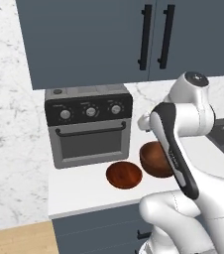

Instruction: Pick up the bowls on the counter and stack them on top of one another in the open cabinet. Place the smaller bowl on top of the larger bowl.

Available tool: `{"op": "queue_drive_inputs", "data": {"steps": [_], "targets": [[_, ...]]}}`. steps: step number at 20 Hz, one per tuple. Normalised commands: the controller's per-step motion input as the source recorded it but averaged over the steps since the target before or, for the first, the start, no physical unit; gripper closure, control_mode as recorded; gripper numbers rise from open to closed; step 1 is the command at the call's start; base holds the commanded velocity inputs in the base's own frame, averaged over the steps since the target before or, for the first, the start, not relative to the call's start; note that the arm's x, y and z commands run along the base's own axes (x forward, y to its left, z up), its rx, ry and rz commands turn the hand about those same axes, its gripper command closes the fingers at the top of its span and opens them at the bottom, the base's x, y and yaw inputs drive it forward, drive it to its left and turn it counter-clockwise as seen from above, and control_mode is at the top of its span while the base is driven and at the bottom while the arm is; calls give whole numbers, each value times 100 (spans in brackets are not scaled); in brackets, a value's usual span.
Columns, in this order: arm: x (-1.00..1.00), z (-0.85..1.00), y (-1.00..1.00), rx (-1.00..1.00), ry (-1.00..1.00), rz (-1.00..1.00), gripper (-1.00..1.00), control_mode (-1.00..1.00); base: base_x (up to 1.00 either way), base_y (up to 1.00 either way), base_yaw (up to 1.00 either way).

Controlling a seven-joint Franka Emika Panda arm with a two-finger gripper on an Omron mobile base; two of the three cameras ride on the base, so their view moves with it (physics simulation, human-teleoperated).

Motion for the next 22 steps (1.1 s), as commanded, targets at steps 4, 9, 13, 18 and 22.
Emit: {"op": "queue_drive_inputs", "data": {"steps": [4,9,13,18,22], "targets": [[-2,-59,100,-13,1,10,-100,-100,0,0,0],[-3,-81,100,-18,9,10,-100,-100,0,0,0],[14,-76,98,-11,21,5,-100,-100,0,0,0],[26,-32,47,-1,25,5,-100,-100,0,0,0],[44,-47,3,-6,13,2,-100,-100,0,0,0]]}}
